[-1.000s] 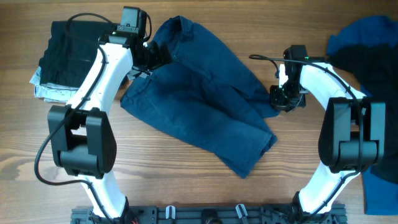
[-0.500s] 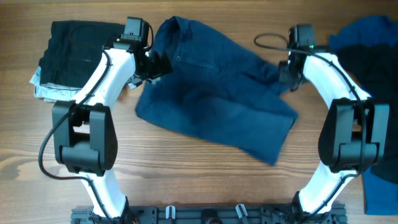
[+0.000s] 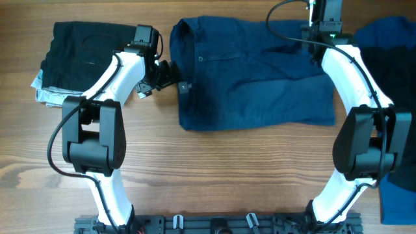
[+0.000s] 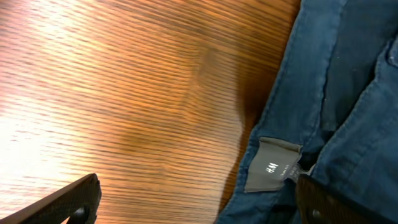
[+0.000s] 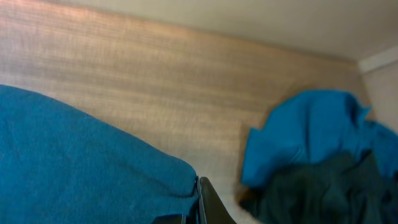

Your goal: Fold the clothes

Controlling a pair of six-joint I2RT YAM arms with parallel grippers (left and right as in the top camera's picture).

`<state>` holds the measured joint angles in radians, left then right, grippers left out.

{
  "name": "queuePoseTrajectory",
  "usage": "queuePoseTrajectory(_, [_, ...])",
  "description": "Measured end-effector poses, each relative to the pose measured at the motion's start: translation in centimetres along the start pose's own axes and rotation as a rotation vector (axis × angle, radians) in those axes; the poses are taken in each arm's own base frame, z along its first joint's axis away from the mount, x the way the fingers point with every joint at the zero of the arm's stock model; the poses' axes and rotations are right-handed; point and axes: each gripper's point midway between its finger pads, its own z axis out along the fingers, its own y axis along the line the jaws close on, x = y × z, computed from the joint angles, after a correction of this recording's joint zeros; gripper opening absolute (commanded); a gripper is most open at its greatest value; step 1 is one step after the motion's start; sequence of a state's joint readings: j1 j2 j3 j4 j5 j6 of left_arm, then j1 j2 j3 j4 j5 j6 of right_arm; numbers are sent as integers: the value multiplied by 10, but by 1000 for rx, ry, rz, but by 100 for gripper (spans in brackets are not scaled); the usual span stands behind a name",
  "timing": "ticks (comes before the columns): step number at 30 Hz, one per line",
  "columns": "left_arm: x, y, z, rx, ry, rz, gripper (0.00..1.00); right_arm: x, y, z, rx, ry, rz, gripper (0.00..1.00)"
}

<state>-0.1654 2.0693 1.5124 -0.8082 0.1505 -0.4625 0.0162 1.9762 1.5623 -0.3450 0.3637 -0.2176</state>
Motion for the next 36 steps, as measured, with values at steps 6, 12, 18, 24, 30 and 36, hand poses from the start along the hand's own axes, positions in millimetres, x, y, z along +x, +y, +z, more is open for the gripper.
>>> queuePoseTrajectory(6, [3,-35,-3,190,29,84,52,-9,-2,0,10,-38,-16,4])
queuePoseTrajectory(12, [17,-64,-4,282,61,164,54,-11,0,0,-6,-45,-19,4])
queuePoseTrajectory(18, [46,-82,9,274,122,252,50,-11,3,0,-20,-47,-21,4])
queuePoseTrajectory(24, [69,-71,23,221,220,245,56,-11,3,0,-20,-46,-21,4])
queuePoseTrajectory(30, [81,-65,21,205,274,231,55,-11,3,0,-21,-47,-21,4])
queuePoseTrajectory(36, [94,-61,17,201,334,213,50,-11,3,0,-21,-47,-21,4])
